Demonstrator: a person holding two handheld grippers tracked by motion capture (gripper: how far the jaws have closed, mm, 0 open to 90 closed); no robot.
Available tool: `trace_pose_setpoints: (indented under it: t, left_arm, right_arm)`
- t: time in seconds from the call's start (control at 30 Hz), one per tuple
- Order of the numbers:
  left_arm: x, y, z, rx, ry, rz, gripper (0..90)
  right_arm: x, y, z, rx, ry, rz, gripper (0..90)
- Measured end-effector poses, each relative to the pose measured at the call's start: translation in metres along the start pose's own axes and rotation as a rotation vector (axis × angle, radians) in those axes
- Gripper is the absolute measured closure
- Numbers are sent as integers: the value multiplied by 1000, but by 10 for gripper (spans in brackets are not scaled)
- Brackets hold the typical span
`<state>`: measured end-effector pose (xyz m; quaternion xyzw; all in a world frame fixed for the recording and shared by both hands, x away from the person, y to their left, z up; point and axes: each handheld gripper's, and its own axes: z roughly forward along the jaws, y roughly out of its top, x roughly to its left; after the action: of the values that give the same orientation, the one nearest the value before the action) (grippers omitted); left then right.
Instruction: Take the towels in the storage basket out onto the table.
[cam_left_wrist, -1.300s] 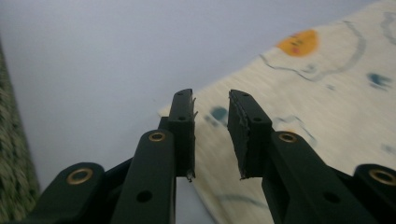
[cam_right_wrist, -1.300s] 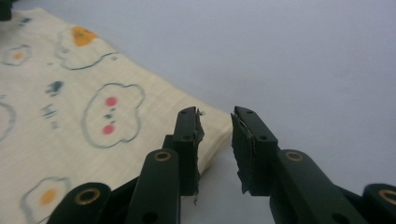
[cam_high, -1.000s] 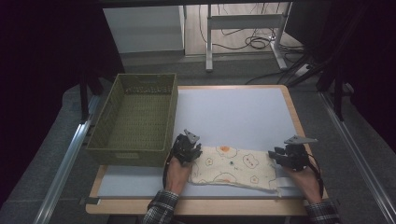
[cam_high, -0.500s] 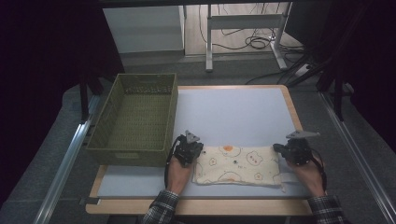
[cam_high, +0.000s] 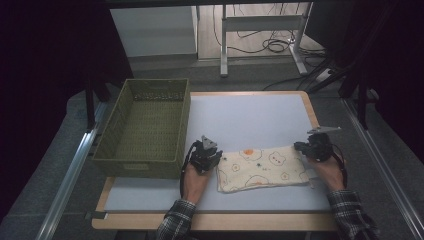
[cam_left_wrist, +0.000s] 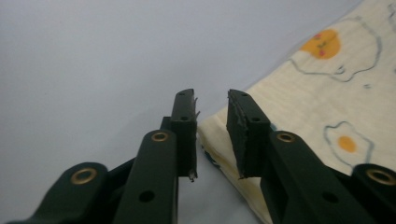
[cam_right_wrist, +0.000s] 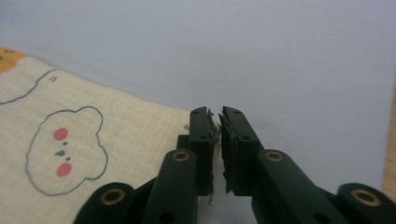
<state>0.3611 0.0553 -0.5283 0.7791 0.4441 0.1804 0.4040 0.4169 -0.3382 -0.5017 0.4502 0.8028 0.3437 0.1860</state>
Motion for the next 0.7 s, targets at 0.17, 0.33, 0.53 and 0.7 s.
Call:
trace_pose_setpoints:
  t: [0.17,0.33,0.53,0.7]
  left_arm:
    - [0,0,0,23,-31,4,678]
    - [3,-3,16,59,15,38,593]
    - [9,-3,18,63,3,-13,498]
    - [9,-4,18,61,3,-12,498]
  right_arm:
    - [-4,-3,-13,-19,11,24,754]
    - [1,-12,-27,-26,49,38,671]
    - [18,-20,-32,-6,83,-21,620]
    - [41,-24,-40,-13,131,-76,541]
